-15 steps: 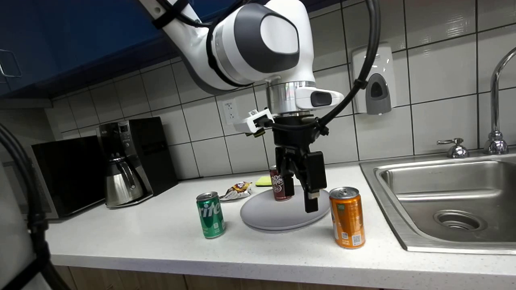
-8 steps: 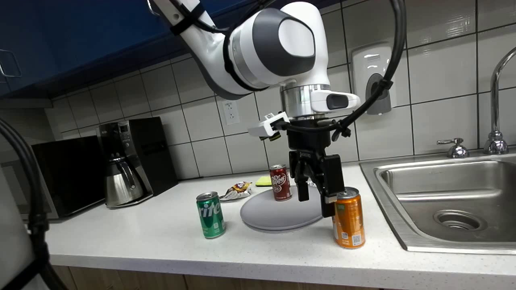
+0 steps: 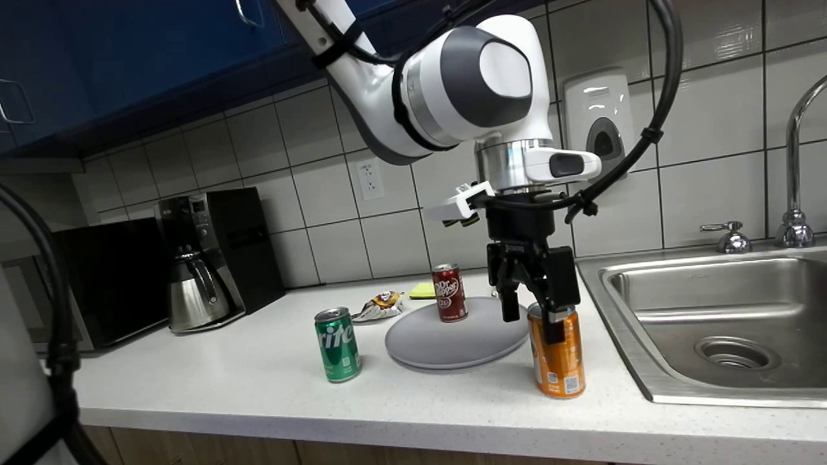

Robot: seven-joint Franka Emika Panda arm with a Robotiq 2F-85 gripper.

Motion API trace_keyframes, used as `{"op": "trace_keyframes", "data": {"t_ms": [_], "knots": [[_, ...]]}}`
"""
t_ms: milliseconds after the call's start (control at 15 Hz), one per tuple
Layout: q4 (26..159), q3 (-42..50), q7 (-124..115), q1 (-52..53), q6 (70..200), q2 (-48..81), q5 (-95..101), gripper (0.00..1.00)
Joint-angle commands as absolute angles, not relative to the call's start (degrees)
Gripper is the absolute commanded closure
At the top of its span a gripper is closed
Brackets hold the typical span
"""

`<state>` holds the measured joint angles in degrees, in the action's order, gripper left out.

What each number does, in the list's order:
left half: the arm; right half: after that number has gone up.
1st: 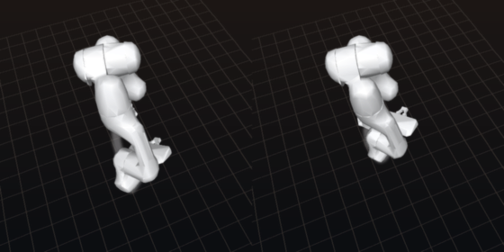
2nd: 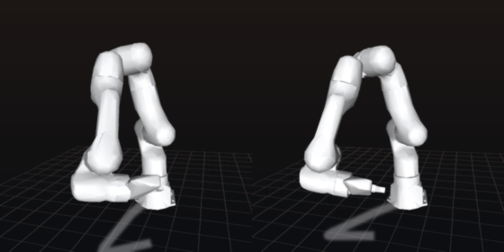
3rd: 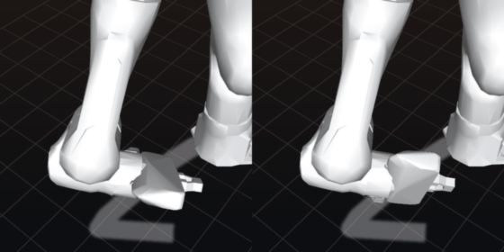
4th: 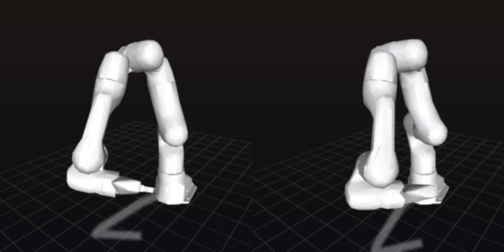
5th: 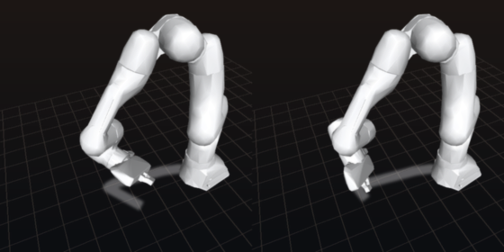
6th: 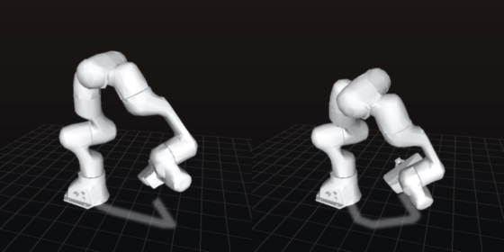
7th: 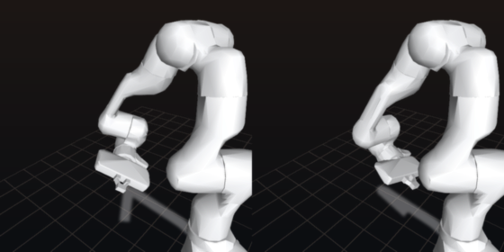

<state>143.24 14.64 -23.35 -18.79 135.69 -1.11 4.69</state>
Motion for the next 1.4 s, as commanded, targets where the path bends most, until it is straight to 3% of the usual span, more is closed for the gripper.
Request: {"op": "trace_keyframes", "data": {"t_ms": [0, 467, 533, 667, 867, 1333], "knots": [[140.72, 15.6, -24.29, -18.26, 135.36, 1.27, 5.83, 0.0], [140.16, 16.65, -24.1, -18.15, 135.64, 2.38, 5.71, 0.0], [140.25, 16.76, -24.01, -18.16, 135.74, 2.3, 5.76, 0.25], [140.33, 16.88, -24.01, -18.15, 135.72, 2.2, 5.86, 0.34], [140.54, 17.0, -24.01, -18.11, 135.7, 1.81, 6.04, 0.59], [141.76, 16.91, -24.41, -17.85, 136.23, -1.37, 7.43, 0.62]]}}
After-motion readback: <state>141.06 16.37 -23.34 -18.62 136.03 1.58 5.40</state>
